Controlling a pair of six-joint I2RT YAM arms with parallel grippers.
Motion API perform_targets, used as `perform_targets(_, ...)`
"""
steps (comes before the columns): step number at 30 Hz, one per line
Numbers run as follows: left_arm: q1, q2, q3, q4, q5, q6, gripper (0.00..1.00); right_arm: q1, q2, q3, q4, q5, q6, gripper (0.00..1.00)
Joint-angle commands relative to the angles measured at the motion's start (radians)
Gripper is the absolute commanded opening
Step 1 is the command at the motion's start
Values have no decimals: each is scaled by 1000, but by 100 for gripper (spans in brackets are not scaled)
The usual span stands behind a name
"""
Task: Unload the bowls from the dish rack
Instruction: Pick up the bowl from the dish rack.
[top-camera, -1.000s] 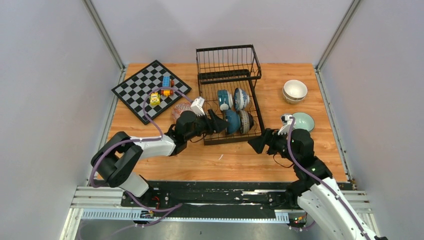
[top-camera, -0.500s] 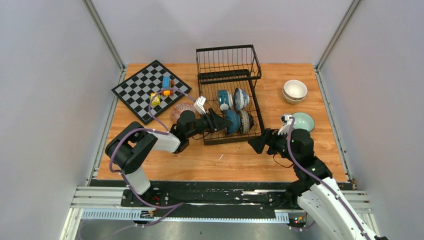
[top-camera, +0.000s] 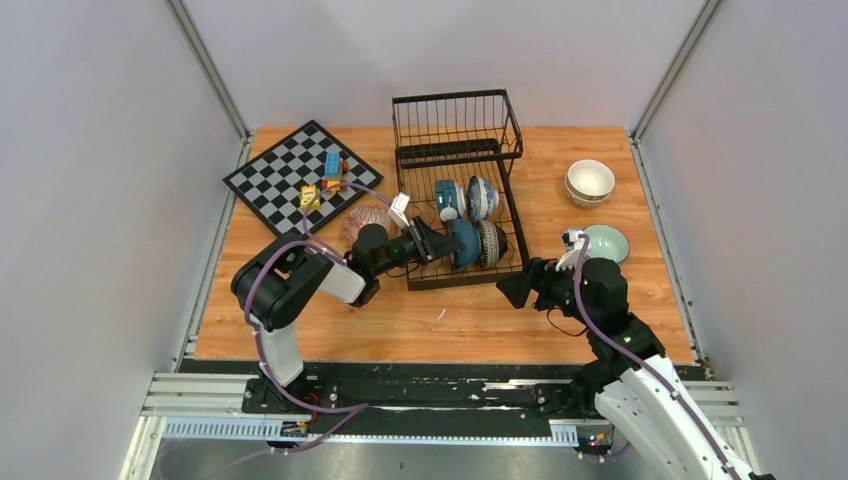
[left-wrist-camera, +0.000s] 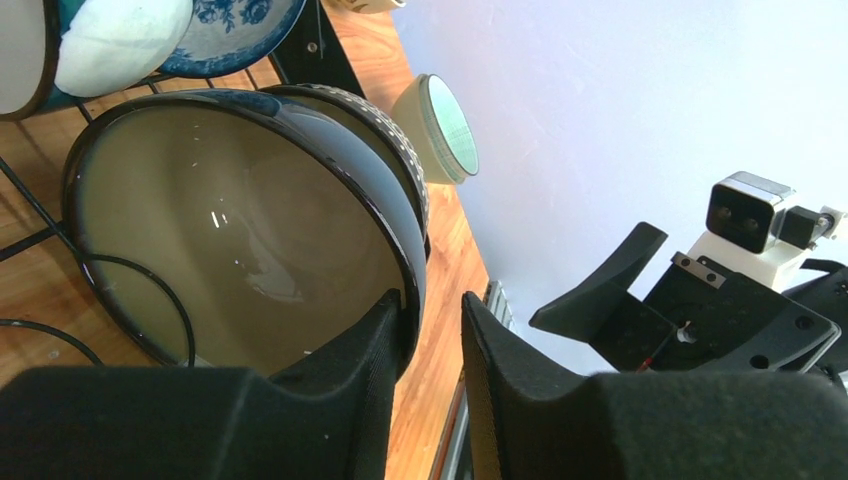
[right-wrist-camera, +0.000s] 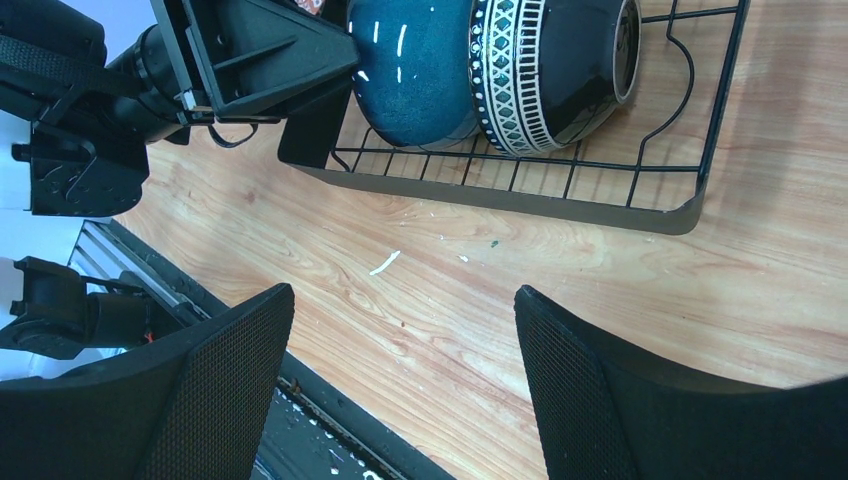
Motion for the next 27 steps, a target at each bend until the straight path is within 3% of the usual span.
perform_targets(1, 1, 16, 4, 77, 34, -7, 29, 13, -9, -6, -12, 18, -16, 85)
perform_targets(8, 0, 32, 19, 78, 48, -6, 20, 13, -8, -5, -18, 20, -19, 85)
perform_targets(14, 1, 38, 29, 89, 58, -1, 0, 14, -8, -2, -20, 23, -20, 85)
perform_targets(27, 25, 96, 39, 298, 97, -104, 0, 13, -5, 3, -29, 28, -27, 85)
